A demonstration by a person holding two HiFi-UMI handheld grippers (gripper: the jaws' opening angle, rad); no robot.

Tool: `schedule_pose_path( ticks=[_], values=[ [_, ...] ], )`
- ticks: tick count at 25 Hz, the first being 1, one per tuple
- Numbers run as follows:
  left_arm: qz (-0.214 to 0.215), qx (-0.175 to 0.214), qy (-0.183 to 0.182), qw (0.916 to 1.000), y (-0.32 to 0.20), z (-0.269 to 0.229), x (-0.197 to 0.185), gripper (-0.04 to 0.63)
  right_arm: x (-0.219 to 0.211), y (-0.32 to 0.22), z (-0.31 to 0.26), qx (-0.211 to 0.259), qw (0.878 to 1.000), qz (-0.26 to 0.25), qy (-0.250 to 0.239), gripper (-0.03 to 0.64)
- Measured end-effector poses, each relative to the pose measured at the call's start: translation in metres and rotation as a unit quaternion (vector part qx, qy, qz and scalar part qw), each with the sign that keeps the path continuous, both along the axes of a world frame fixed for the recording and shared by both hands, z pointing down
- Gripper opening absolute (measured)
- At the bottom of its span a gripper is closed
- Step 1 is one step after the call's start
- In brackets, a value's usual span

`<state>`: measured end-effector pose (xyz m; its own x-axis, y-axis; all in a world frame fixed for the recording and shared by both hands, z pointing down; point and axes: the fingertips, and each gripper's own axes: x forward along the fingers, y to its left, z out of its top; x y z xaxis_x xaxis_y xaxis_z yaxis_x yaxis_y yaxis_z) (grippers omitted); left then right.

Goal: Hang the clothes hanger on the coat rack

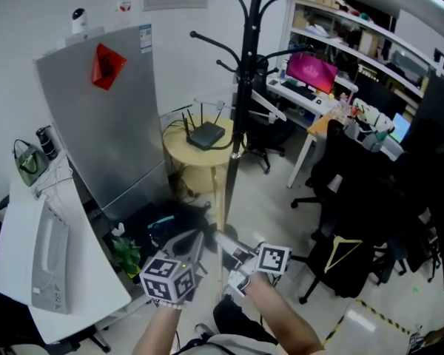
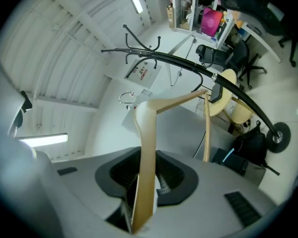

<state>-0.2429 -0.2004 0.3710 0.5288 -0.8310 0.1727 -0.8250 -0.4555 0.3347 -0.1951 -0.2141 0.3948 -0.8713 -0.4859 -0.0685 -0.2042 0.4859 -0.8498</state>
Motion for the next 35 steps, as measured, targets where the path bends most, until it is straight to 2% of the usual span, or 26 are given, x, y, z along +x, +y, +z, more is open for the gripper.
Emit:
schedule_pose_path(
  ticks=[3,7,23,35],
  values=[
    [-0.006,-0.003,0.001,1.0,-0.011,0.007,-0.006,-0.011,0.0,-0.021,0.018,-0.035,0.999,0.003,-0.011,0.109],
    [-0.013,-0.007,-0.005,0.9999,-0.036,0.015,-0.01,-0.011,-0.005,-0.056,0.03,-0.077,0.995,-0.003,-0.056,0.109],
    [-0.03,-0.036,-0.021,0.9987,-0.169,0.045,-0.012,-0.009,-0.018,-0.196,0.064,-0.116,0.989,-0.032,-0.089,0.11],
    [-0.029,-0.072,-0.028,0.9966,-0.217,0.082,-0.008,-0.011,-0.018,-0.257,0.129,-0.179,0.978,-0.042,-0.097,0.109]
  ],
)
